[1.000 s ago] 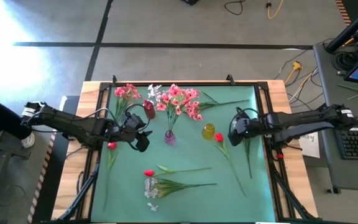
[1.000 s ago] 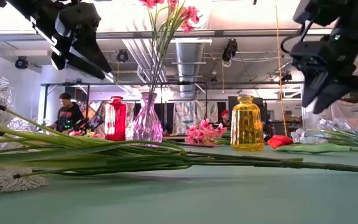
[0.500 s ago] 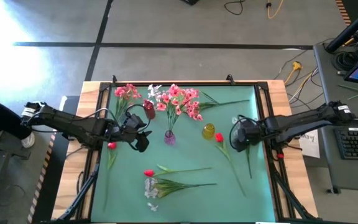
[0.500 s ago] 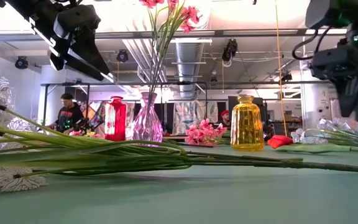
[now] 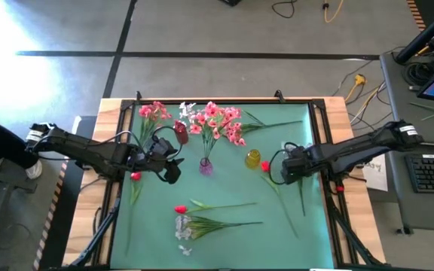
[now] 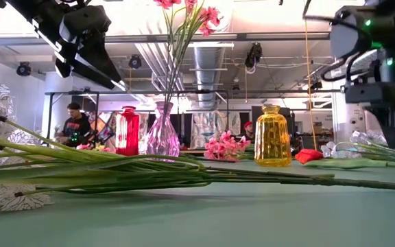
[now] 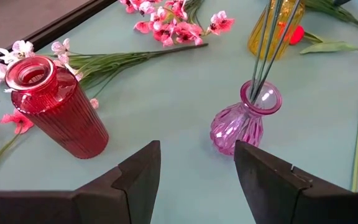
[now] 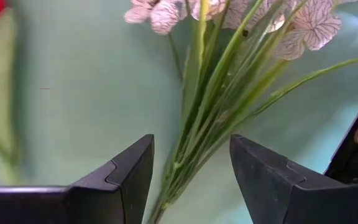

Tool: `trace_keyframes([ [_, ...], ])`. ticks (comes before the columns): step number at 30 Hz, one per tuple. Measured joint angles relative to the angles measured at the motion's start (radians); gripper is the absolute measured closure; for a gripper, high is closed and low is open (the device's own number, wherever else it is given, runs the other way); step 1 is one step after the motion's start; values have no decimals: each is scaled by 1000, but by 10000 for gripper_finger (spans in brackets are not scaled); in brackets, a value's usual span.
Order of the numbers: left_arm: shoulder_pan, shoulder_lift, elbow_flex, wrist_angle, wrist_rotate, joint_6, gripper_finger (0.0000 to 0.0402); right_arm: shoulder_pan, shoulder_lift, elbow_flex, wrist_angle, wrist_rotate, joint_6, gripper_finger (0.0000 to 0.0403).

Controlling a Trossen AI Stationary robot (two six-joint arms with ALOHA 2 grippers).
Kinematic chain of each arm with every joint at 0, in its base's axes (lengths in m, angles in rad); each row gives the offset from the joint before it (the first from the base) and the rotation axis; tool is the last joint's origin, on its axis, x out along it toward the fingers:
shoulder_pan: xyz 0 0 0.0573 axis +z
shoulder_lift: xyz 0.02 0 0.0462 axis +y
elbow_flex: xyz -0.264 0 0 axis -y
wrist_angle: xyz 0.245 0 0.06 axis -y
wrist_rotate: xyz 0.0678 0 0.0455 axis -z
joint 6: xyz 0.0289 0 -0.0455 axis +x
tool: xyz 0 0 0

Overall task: Sort flowers into vase by color
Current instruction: Put the middle right white flower into the yellow vase

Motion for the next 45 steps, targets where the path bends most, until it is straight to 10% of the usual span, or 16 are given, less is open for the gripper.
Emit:
trace_keyframes([
  [45, 0, 0, 0, 3, -1, -9, 209, -1, 106, -24, 115, 82, -4, 200],
])
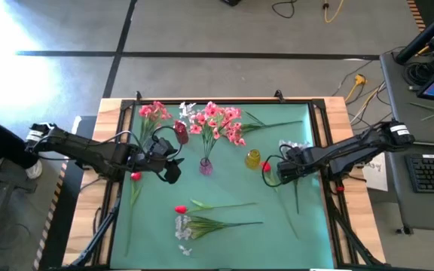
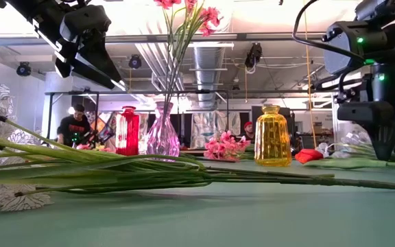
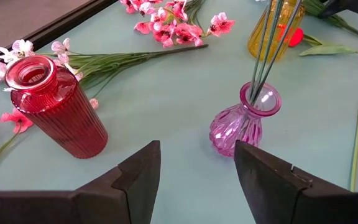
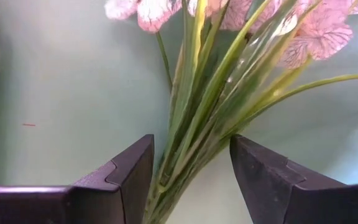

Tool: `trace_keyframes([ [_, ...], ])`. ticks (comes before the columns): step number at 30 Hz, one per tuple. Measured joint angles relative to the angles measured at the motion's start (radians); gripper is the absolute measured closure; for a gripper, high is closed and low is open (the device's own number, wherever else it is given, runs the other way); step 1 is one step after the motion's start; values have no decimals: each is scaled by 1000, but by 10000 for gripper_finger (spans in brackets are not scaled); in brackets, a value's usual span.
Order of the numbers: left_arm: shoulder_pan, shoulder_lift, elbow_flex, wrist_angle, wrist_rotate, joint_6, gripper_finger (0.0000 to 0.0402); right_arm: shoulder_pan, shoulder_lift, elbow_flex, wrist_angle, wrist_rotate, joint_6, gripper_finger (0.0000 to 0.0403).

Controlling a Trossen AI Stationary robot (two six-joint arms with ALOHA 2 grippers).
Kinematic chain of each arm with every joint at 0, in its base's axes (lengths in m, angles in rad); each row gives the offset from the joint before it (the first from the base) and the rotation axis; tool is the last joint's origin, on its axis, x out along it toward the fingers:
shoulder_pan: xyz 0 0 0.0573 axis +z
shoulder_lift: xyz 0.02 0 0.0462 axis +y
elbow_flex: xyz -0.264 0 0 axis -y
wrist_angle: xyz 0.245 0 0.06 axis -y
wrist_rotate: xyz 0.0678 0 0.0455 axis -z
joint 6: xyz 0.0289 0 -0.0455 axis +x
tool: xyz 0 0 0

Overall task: Sort flowers into vase by color
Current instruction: Put the middle right white flower into the yellow vase

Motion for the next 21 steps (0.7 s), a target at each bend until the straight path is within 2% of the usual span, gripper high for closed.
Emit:
trace_keyframes([
  [10, 0, 0, 0, 1, -2, -11, 209, 0, 0, -26, 30, 0, -5, 210],
  [21, 0, 0, 0, 2, -6, -13, 209, 0, 0, -27, 39, 0, -11, 319],
])
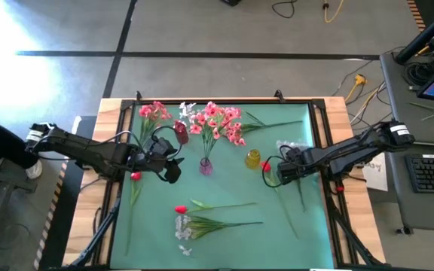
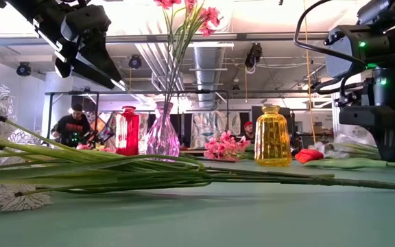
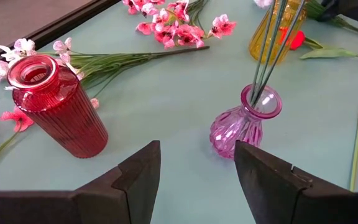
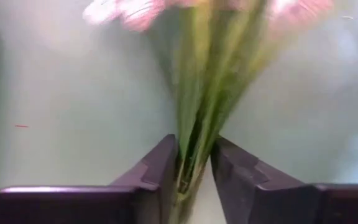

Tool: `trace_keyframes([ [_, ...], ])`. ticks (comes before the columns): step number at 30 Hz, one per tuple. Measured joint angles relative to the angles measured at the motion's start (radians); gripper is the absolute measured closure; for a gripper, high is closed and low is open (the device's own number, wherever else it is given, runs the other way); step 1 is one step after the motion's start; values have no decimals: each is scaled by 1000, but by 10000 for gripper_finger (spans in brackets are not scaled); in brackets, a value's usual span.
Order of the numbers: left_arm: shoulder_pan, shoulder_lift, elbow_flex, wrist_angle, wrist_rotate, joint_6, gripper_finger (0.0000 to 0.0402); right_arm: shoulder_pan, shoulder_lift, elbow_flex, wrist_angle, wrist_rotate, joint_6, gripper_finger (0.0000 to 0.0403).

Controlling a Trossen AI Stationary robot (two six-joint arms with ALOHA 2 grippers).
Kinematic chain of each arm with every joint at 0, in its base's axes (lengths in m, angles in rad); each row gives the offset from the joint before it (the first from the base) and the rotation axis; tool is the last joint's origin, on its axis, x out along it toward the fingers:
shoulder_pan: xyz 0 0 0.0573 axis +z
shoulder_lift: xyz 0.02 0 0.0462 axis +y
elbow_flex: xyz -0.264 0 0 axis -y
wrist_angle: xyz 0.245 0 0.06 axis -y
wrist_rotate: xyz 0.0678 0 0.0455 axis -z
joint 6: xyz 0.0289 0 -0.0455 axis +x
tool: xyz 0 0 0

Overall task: Sort flowers into vase by color
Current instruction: Put the middle right white flower into the yellow vase

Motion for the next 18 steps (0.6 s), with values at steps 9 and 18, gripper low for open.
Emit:
trace_keyframes([
  [9, 0, 0, 0, 0, -2, -1, 209, 0, 0, 0, 6, 0, -7, 378],
  [18, 0, 0, 0, 0, -2, -4, 209, 0, -4, 0, 3, 0, -21, 380],
])
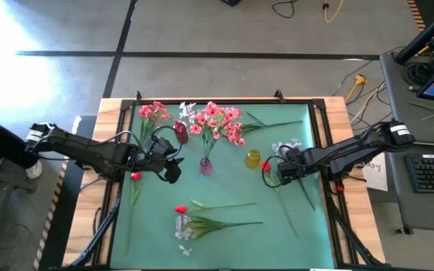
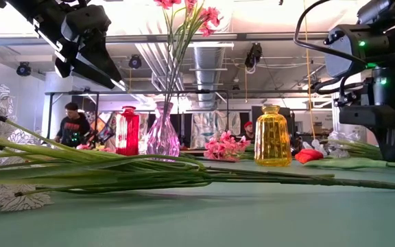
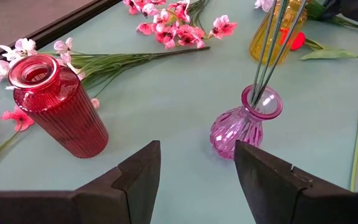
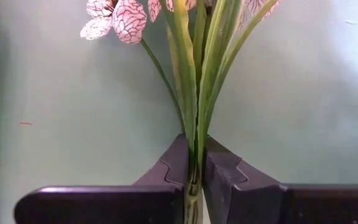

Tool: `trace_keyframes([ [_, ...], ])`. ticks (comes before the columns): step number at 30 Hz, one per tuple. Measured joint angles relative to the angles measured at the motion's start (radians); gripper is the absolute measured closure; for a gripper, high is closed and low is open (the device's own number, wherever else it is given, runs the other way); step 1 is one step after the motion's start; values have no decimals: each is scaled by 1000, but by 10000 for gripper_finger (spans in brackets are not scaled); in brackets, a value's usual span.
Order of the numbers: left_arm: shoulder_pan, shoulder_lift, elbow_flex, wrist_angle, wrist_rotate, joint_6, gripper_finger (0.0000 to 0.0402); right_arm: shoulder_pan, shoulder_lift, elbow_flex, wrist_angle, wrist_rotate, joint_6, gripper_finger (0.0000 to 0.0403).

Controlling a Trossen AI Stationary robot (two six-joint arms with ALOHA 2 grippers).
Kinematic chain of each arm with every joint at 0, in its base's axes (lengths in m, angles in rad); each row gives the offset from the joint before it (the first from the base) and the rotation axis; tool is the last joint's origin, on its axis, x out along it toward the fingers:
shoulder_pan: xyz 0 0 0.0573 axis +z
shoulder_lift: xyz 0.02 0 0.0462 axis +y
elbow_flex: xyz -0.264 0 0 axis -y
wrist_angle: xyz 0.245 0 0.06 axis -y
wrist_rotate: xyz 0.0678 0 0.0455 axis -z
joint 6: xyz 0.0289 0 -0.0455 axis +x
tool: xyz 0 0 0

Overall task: Sort flowers into vase by color
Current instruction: Put the middle right white flower into the yellow vase

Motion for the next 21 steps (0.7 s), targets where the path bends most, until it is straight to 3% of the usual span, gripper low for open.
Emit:
trace_keyframes([
  [11, 0, 0, 0, 0, 0, 0, 209, 0, -88, 5, -31, 64, -22, 380],
  [16, 0, 0, 0, 0, 0, -1, 209, 0, -161, 64, -21, 175, -98, 380],
  [21, 0, 0, 0, 1, 0, -8, 209, 1, -232, 155, 14, 370, -246, 380],
])
